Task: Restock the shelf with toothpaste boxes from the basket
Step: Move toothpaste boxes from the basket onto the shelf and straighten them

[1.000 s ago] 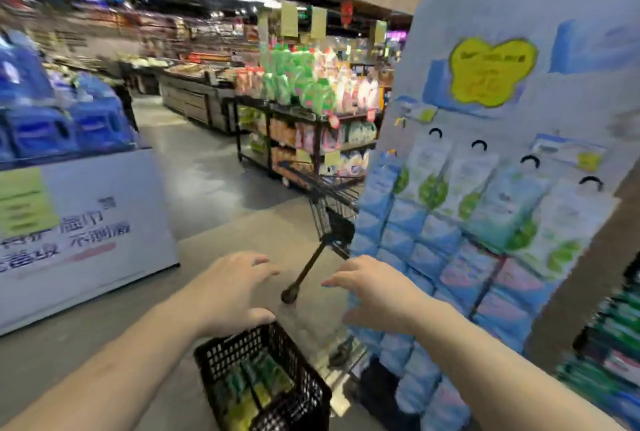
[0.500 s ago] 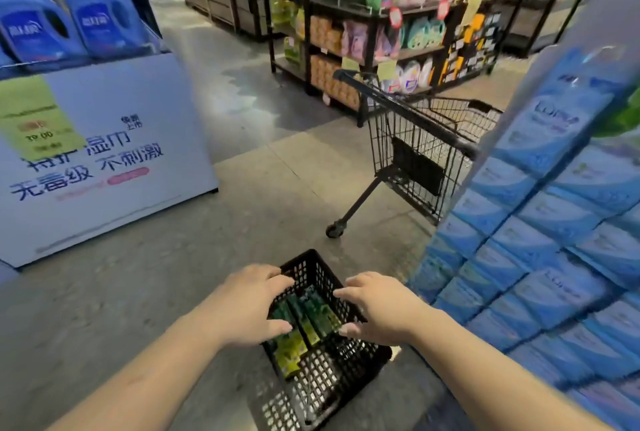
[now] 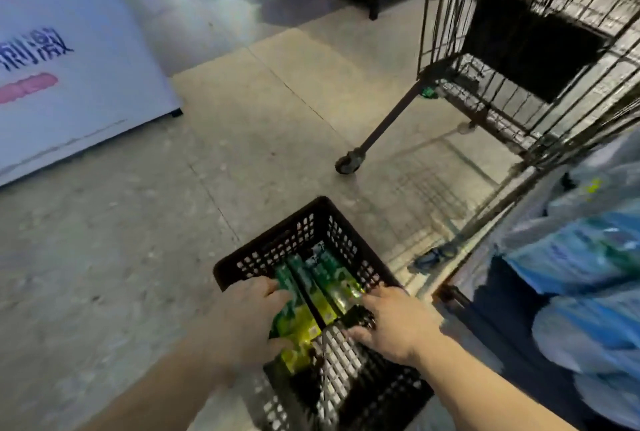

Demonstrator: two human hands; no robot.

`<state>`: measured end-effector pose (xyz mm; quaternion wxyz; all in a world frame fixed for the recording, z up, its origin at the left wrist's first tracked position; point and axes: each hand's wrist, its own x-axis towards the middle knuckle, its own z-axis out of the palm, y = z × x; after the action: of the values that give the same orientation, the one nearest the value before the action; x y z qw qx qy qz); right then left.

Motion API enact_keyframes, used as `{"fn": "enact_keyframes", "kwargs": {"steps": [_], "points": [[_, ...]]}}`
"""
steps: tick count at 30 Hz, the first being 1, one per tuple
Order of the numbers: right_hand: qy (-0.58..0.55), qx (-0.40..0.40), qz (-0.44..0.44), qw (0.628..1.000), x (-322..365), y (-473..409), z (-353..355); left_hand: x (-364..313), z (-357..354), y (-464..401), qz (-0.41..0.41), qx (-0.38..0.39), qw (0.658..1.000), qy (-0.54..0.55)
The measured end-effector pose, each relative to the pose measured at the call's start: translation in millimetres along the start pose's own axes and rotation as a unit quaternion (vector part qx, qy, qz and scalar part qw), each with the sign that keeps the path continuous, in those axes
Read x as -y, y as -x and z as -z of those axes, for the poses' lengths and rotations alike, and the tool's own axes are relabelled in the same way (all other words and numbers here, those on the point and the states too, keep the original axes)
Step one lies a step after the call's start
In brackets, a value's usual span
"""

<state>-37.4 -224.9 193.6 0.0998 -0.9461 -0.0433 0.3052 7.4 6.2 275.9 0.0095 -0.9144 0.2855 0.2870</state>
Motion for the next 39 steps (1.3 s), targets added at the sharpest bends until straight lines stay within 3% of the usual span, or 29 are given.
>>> {"fn": "enact_keyframes", "kwargs": {"steps": [10, 14, 18, 22, 28, 32, 39], "points": [[-0.085, 0.025, -0.135, 0.987, -38, -190, -164, 72, -156, -154, -0.059, 0.012, 0.998, 0.024], [-0.130, 0.009, -0.185, 0.974, -51, -247, -215, 94, -193, -192, -0.056, -0.002, 0.998, 0.023], [-0.102, 0.008, -0.231, 0.967, -57, -273, -240, 100, -208, -214, -0.063, -0.014, 0.998, 0.017], [-0.130, 0.010, -0.230, 0.965, -50, -272, -247, 98, -213, -224, -0.064, -0.021, 0.997, 0.024], [-0.277, -0.041, -0.244, 0.928, -45, -261, -256, 96, -212, -224, -0.060, -0.009, 0.998, 0.015], [-0.260, -0.062, -0.199, 0.943, -51, -230, -227, 91, -193, -210, -0.054, 0.005, 0.998, -0.013], [-0.175, -0.098, -0.092, 0.975, -44, -122, -112, 58, -105, -144, -0.055, -0.012, 0.998, -0.017]]}}
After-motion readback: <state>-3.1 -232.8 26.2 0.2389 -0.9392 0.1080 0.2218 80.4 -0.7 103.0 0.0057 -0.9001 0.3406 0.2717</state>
